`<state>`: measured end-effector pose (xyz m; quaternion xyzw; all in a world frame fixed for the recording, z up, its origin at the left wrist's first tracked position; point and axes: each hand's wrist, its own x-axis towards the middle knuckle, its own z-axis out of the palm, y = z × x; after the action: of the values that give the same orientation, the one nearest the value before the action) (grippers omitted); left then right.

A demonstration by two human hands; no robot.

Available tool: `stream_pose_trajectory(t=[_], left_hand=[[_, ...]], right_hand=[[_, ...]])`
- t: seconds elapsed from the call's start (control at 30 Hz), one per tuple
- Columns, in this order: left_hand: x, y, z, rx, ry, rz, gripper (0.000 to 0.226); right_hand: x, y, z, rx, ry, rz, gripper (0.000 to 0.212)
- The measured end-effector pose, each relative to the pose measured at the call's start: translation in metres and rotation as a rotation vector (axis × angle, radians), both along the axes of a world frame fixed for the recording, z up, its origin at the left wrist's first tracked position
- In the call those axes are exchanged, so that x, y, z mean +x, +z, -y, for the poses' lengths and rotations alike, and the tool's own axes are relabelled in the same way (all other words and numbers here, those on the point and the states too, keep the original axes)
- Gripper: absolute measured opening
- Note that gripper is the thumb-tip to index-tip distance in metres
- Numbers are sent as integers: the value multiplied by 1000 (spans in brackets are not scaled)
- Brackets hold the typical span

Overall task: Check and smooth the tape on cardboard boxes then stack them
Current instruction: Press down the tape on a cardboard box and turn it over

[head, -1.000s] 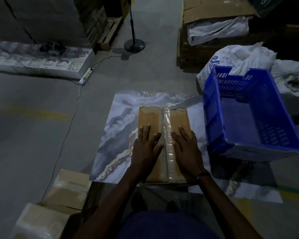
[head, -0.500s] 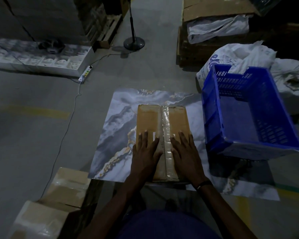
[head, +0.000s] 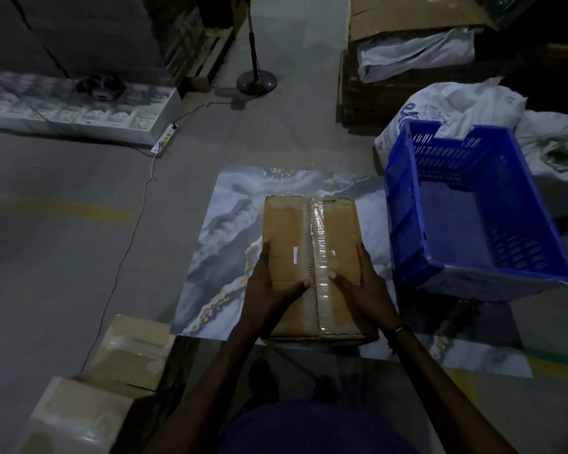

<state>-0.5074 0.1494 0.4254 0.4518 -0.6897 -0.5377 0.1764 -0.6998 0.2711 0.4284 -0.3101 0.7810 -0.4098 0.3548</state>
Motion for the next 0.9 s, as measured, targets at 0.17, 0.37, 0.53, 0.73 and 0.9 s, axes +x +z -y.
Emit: stream_pose_trajectory(t=[0.17,0.37,0.53,0.73,0.9], left_hand=[[0,-1,3,2,-5,-3,127],[-21,1,29,-101,-63,214,125],[-29,4,39,-138,-87,225,121],[-26,4,35,-105,-44,178,120],[-22,4,32,-62,-9,109,118]], right_hand=[[-5,-7,0,-3,1,7,94],[-11,10,23,17,24,-107,62],[-12,2,30,47,-12,-126,88],[-14,4,29,33,-28,-72,90],[-19,1,28,22,-37,-9,103]])
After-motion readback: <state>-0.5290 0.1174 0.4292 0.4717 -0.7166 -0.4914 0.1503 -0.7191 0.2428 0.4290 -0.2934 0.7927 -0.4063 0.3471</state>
